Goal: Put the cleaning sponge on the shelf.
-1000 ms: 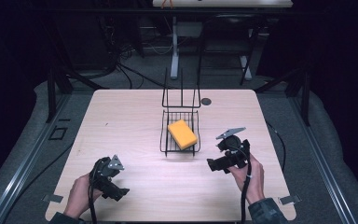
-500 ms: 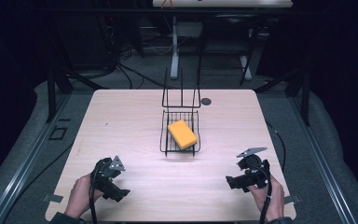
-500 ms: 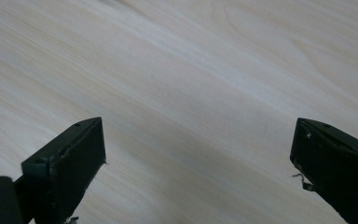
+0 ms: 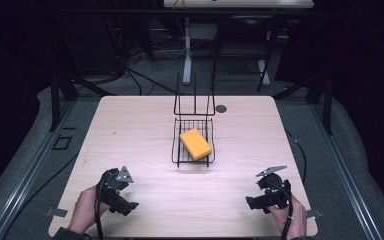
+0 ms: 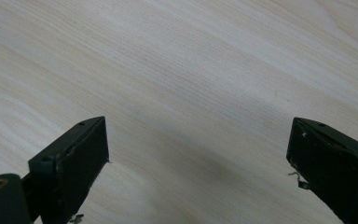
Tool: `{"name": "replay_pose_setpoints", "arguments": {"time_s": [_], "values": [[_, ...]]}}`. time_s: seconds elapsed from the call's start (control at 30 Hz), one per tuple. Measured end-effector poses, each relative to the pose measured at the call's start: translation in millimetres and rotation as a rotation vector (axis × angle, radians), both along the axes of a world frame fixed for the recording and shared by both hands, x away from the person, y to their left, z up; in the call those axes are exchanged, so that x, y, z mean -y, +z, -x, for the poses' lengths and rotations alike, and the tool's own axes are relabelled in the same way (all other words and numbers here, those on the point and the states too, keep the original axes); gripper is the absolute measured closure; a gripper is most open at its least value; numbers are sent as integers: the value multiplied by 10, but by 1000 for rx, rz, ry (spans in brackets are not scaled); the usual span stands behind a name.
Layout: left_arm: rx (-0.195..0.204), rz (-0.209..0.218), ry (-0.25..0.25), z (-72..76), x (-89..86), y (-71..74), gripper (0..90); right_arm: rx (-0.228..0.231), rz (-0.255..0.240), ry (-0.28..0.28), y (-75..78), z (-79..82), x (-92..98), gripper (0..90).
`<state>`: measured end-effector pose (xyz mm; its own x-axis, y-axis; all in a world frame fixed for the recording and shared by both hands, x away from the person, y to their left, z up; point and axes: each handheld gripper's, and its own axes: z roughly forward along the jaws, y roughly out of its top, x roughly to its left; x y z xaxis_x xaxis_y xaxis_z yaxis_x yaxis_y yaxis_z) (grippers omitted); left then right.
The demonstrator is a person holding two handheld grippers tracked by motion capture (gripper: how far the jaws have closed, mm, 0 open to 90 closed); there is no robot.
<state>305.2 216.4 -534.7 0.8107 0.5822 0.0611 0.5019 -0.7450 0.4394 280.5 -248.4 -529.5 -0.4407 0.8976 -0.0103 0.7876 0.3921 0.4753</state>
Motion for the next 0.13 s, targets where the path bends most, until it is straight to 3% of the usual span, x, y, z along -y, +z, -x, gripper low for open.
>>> {"name": "replay_pose_setpoints", "arguments": {"time_s": [0.13], "values": [[1,0,0,1,7,3,3,6,0,8,3,-3,-4,63]]}}
